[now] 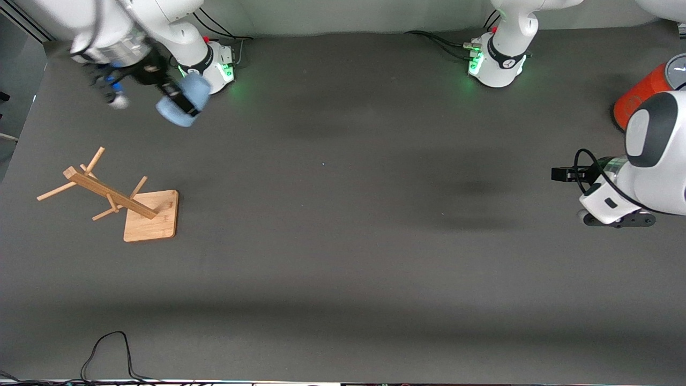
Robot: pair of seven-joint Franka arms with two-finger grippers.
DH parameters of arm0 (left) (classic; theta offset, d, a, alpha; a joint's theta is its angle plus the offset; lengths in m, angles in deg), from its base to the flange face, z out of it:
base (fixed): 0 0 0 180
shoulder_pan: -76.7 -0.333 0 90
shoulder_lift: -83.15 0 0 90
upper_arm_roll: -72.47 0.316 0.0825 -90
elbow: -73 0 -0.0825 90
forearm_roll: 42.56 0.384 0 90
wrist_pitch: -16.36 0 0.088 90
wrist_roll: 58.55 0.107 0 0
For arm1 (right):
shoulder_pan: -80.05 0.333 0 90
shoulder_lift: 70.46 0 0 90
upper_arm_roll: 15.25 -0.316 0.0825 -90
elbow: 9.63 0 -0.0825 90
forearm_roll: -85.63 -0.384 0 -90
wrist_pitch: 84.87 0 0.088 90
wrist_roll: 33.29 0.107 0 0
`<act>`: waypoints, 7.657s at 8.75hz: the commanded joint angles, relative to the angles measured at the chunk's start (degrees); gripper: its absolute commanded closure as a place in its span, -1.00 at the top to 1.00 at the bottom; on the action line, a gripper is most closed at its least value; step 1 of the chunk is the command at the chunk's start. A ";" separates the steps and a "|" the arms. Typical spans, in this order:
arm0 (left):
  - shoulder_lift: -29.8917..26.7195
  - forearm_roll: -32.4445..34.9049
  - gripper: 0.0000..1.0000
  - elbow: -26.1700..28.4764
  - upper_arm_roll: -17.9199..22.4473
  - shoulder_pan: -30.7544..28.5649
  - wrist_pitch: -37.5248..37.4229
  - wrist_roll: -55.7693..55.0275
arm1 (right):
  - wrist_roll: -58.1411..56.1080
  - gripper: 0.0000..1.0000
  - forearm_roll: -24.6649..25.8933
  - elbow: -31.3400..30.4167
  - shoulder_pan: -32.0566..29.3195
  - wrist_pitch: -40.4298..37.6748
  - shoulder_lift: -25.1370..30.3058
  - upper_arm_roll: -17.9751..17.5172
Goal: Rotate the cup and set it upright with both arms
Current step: 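Carry the blue cup to the table middle with the right gripper, then lower the blue cup onto its side on the table, then open the right gripper and withdraw it while the left gripper approaches, then lower the left gripper and grasp the rim of the lying cup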
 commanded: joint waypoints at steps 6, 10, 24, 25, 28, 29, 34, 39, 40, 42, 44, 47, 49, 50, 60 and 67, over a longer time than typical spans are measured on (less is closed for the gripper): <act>0.39 1.04 0.95 -0.55 0.20 1.59 -1.37 -1.09 | 41.07 0.09 0.49 37.83 19.25 4.27 -44.01 -1.05; 0.48 1.04 0.97 -0.55 0.20 1.33 -1.46 -1.00 | 56.55 0.08 7.50 50.24 25.86 5.87 -62.73 -1.05; 0.83 1.30 1.00 -1.08 0.29 3.88 -2.42 -1.00 | 65.37 1.00 10.69 56.59 27.36 12.64 -78.69 -0.52; 0.83 1.30 1.00 -1.08 0.20 3.96 -2.42 -1.00 | 64.94 1.00 10.51 56.59 27.19 12.55 -77.99 -0.52; 0.83 1.30 1.00 -1.08 0.20 4.05 -2.42 -1.00 | 61.97 1.00 9.72 55.89 26.48 3.81 -70.81 -0.87; 0.83 1.30 1.00 -1.08 0.20 4.05 -2.42 -1.00 | 58.29 1.00 8.15 55.80 26.05 -0.85 -67.47 -0.79; 0.92 1.22 1.00 -0.02 0.20 7.19 -3.56 -5.71 | 25.28 1.00 4.18 53.17 13.15 -20.21 -50.15 -0.35; 3.63 1.22 1.00 -1.07 0.20 28.27 -4.97 -31.62 | -23.31 1.00 4.44 43.79 -11.00 -25.69 -33.37 0.18; 6.25 1.30 1.00 -3.69 0.20 32.14 -5.06 -36.81 | -32.62 1.00 4.45 40.80 -15.66 -23.51 -30.46 0.27; 14.67 2.44 1.00 -13.33 0.29 39.26 -8.81 -45.35 | -49.52 1.00 4.36 34.21 -22.45 -18.15 -25.45 0.27; 26.09 8.92 1.00 -27.20 0.38 48.21 -15.05 -49.41 | -62.88 1.00 4.27 31.55 -24.40 -14.80 -24.02 1.93; 30.18 14.40 1.00 -31.04 0.73 54.76 -10.80 -51.87 | -80.58 1.00 4.27 31.54 -26.43 -8.47 -24.63 2.46; 30.62 17.03 1.00 -31.22 0.90 56.08 -5.35 -53.47 | -83.77 1.00 4.10 31.54 -26.34 -7.41 -24.81 3.43; 30.63 17.47 1.00 -31.74 0.91 56.17 -3.23 -54.08 | -83.78 1.00 3.83 31.63 -26.17 -6.97 -24.81 3.43; 39.41 18.97 0.95 -30.96 1.78 57.14 9.89 -48.74 | -82.99 1.00 -0.12 31.72 -25.99 -5.56 -25.16 3.43; 39.50 21.61 -1.00 -29.20 1.70 57.66 8.39 -41.43 | -83.77 1.00 -0.39 33.04 -26.08 -5.64 -26.83 3.35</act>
